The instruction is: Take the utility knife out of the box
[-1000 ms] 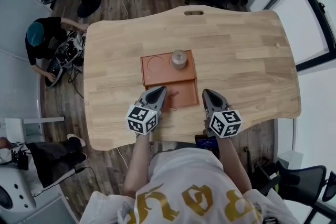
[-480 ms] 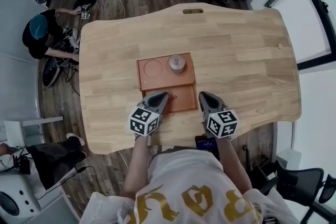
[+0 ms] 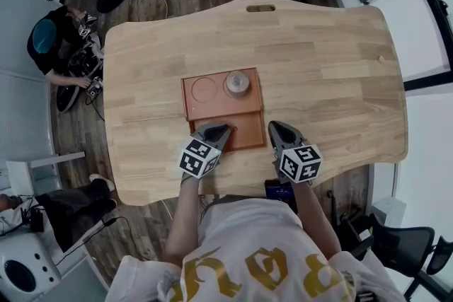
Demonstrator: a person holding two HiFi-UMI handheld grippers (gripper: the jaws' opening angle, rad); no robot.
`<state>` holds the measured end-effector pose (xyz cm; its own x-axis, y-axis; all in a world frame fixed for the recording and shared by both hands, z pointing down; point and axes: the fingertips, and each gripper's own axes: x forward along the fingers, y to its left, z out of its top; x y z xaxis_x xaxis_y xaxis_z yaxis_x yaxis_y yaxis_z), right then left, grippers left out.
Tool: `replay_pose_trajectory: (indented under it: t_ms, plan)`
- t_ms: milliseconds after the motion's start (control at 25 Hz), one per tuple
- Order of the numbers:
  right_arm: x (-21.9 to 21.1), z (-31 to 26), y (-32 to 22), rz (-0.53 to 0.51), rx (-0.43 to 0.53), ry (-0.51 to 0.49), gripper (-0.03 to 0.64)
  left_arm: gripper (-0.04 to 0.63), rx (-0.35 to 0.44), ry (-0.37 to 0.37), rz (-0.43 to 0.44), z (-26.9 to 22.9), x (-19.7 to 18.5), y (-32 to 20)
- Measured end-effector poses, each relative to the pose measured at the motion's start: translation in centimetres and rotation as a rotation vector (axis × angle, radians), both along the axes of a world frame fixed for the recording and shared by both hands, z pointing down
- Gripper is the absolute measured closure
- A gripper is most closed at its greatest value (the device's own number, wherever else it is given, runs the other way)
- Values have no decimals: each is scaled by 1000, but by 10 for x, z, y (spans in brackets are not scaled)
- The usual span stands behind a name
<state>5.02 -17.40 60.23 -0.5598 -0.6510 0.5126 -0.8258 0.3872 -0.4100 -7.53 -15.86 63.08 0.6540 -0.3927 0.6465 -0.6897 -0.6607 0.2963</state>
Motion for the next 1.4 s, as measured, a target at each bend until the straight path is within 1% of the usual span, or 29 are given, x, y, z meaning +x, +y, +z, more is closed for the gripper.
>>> replay_pose_trajectory:
  t_ms: [120, 240, 400, 520, 640, 760, 880, 1080, 1200, 1400]
  plan:
    - [4, 0, -4, 23, -12, -25, 606, 583, -24, -17, 23, 7, 3, 2]
    - [5, -2, -8, 27, -13, -28, 606, 583, -59, -24, 47, 12, 7, 5]
    - [8, 2, -13, 35, -21, -20, 606, 583, -63, -98, 122, 23, 10, 6]
    - [11, 6, -13, 40, -31, -15, 606, 580, -86, -117, 152, 29, 13, 8]
    - [12, 10, -13, 51, -44, -19, 606, 560, -105, -127, 178, 35, 15, 10]
    - [13, 14, -14, 56, -51, -24, 606, 521, -121, -145, 203, 41, 19, 12]
    - [13, 14, -14, 57, -52, -27, 606, 514, -130, -179, 227, 46, 20, 13]
    - [18, 14, -14, 72, -60, -35, 606, 506, -134, -239, 264, 56, 21, 15]
    - [23, 13, -16, 101, -57, -47, 606, 503, -113, -274, 305, 59, 22, 18]
    - [26, 12, -18, 104, -53, -46, 606, 505, -86, -308, 329, 59, 22, 17]
